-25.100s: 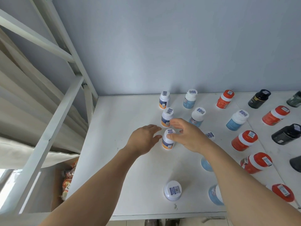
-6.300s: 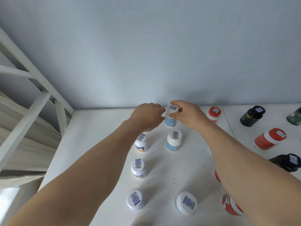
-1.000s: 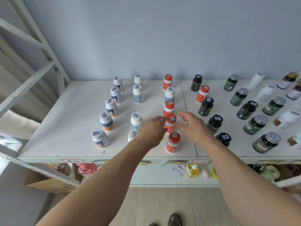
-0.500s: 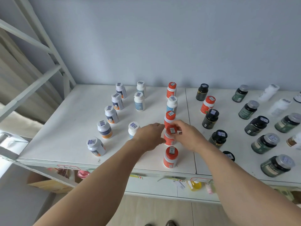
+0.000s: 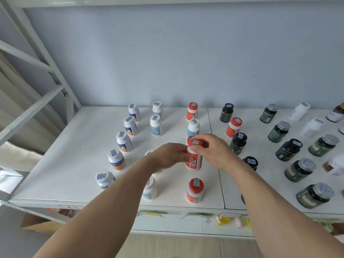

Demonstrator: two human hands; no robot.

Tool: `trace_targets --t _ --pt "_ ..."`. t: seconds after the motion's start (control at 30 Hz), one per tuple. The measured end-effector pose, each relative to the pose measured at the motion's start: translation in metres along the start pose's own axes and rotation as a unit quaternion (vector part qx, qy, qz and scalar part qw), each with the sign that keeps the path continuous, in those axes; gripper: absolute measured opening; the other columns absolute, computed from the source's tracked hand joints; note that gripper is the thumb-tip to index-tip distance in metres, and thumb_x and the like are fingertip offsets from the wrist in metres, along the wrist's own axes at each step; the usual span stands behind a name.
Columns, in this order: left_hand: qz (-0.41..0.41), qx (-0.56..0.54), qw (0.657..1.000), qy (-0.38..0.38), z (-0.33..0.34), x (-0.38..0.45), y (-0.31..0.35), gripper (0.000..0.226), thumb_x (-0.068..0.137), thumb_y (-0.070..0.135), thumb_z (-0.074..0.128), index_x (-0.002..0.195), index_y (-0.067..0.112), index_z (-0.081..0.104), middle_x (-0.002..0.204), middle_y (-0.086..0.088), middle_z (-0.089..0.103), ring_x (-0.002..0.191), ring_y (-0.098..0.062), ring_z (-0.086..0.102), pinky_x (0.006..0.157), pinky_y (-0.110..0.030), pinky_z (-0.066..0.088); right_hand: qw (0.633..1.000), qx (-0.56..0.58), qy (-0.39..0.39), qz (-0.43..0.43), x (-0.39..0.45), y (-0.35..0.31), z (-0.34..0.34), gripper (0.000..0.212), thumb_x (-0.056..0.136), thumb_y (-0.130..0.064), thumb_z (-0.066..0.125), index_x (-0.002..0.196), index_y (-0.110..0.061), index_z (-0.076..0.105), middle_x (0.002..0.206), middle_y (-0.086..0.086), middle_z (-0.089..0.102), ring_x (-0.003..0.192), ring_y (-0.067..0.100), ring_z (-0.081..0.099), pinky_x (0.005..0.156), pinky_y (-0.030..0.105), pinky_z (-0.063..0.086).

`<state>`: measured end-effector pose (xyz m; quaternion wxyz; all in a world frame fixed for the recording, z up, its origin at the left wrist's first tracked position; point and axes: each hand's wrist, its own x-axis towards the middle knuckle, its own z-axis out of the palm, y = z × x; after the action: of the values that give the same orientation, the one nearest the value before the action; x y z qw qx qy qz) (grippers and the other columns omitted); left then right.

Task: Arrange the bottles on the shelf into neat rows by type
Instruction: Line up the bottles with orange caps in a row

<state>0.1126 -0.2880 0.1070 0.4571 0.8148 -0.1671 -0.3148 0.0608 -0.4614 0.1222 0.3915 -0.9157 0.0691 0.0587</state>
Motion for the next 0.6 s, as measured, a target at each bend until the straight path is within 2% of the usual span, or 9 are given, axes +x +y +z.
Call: trace_targets --t 0.07,0.17,0.27,0.43,0.5,0.6 --pt "-0.004 -0.035 0.999 -0.012 -0.0021 0.0015 -0.0031 0.039 0.084 0.029 0.074 0.121 0.021 0.066 0.111 0.009 0.071 0.102 -0.007 0.064 0.084 -0.016 0.046 1.0 0.0 0.0 0.002 0.0014 -0.0018 0.0001 0.049 0.09 -0.042 0.059 0.134 -0.025 0.047 0.136 -0.002 0.051 0.12 0.016 0.052 0.094 0.032 0.044" --pt "-0.011 -0.051 0.998 -0.024 -0.0041 0.0037 -0.0062 0.038 0.084 0.029 0.073 0.12 0.021 0.066 0.11 0.008 0.07 0.103 -0.011 0.064 0.088 -0.02 0.05 1.0 0.001 -0.002 0.01 0.0023 -0.0049 0.0009 0.048 0.091 -0.041 0.059 0.134 -0.025 0.048 0.137 -0.001 0.051 0.12 0.017 0.053 0.095 0.034 0.045" --pt "-0.016 -0.058 0.997 -0.04 -0.006 0.0038 -0.0062 0.038 0.086 0.028 0.071 0.122 0.019 0.065 0.111 0.007 0.069 0.103 -0.01 0.063 0.083 -0.017 0.048 1.0 0.0 -0.002 0.016 0.0026 -0.0056 0.0022 0.048 0.091 -0.041 0.058 0.135 -0.025 0.047 0.137 -0.001 0.051 0.121 0.018 0.053 0.096 0.036 0.046" --pt "-0.015 -0.056 0.997 -0.042 -0.0058 0.0051 -0.008 0.04 0.086 0.028 0.072 0.124 0.018 0.065 0.118 0.004 0.069 0.108 -0.014 0.063 0.093 -0.023 0.047 1.0 -0.001 0.002 0.018 0.0018 -0.006 0.0022 0.048 0.091 -0.042 0.058 0.135 -0.025 0.047 0.137 -0.001 0.052 0.121 0.017 0.053 0.095 0.034 0.045" --pt "-0.015 -0.02 0.999 -0.037 -0.0058 0.0054 -0.0052 0.043 0.085 0.033 0.071 0.125 0.02 0.065 0.119 0.005 0.068 0.107 -0.012 0.062 0.095 -0.023 0.045 1.0 -0.005 0.002 0.017 0.0015 -0.0047 0.0023 0.049 0.092 -0.042 0.058 0.136 -0.025 0.047 0.139 -0.001 0.051 0.122 0.017 0.052 0.096 0.034 0.045" --pt "-0.004 0.119 0.993 -0.019 -0.0075 0.0078 -0.0014 0.044 0.086 0.038 0.07 0.127 0.023 0.062 0.123 0.005 0.066 0.11 -0.013 0.06 0.098 -0.025 0.042 1.0 -0.005 -0.011 0.021 0.0008 0.0009 0.0054 0.052 0.091 -0.042 0.059 0.139 -0.026 0.044 0.142 -0.003 0.048 0.125 0.017 0.05 0.098 0.034 0.043"
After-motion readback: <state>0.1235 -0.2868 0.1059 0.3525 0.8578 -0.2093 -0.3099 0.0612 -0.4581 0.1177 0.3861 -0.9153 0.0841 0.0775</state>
